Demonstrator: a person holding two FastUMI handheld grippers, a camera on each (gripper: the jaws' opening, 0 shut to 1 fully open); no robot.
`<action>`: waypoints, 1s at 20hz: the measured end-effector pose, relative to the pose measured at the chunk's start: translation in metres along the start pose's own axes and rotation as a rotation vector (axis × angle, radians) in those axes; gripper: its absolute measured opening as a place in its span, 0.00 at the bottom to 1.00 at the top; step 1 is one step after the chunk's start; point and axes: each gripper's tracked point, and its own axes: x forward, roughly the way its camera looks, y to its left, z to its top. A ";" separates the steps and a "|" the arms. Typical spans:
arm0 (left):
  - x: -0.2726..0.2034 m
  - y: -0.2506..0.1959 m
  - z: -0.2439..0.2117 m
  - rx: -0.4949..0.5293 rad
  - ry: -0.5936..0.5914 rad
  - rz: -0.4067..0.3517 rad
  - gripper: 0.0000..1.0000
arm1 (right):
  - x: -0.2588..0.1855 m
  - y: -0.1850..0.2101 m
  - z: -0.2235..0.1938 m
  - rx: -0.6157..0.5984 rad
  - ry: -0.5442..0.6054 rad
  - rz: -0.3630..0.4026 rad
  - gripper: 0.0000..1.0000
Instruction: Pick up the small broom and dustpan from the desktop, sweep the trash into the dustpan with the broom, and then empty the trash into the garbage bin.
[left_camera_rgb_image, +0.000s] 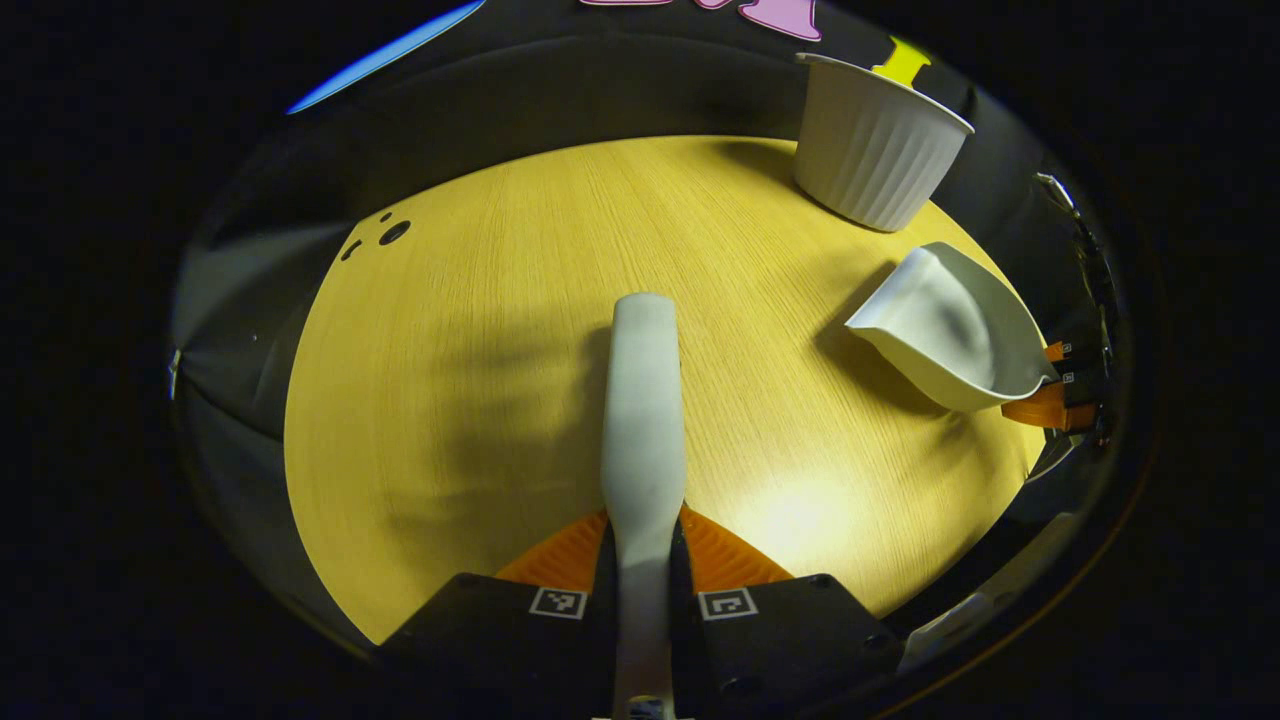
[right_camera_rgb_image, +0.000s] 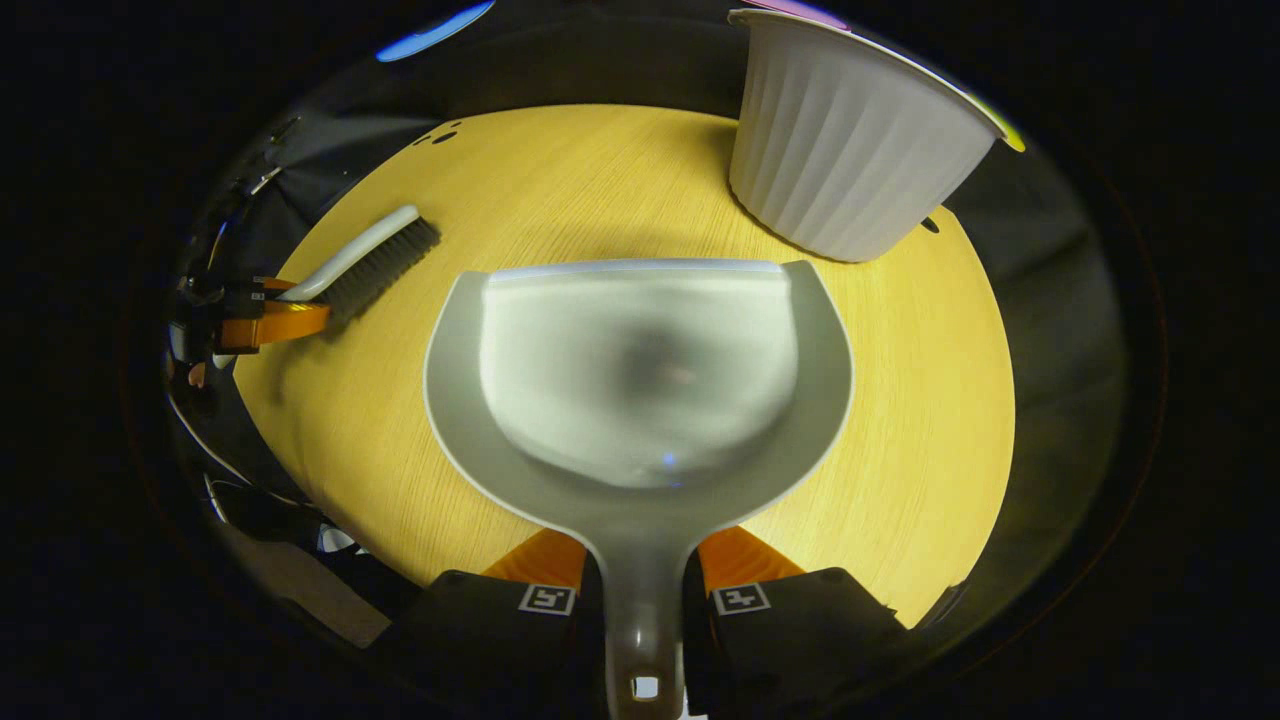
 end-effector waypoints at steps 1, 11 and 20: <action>-0.001 0.000 0.000 0.002 0.002 0.005 0.26 | 0.005 0.000 -0.001 0.001 0.005 -0.003 0.35; 0.008 0.001 -0.005 -0.003 0.027 0.031 0.27 | 0.023 0.005 -0.009 0.027 0.023 0.015 0.36; 0.001 0.001 -0.005 0.046 0.038 0.073 0.29 | 0.005 0.009 -0.013 0.069 0.031 0.051 0.46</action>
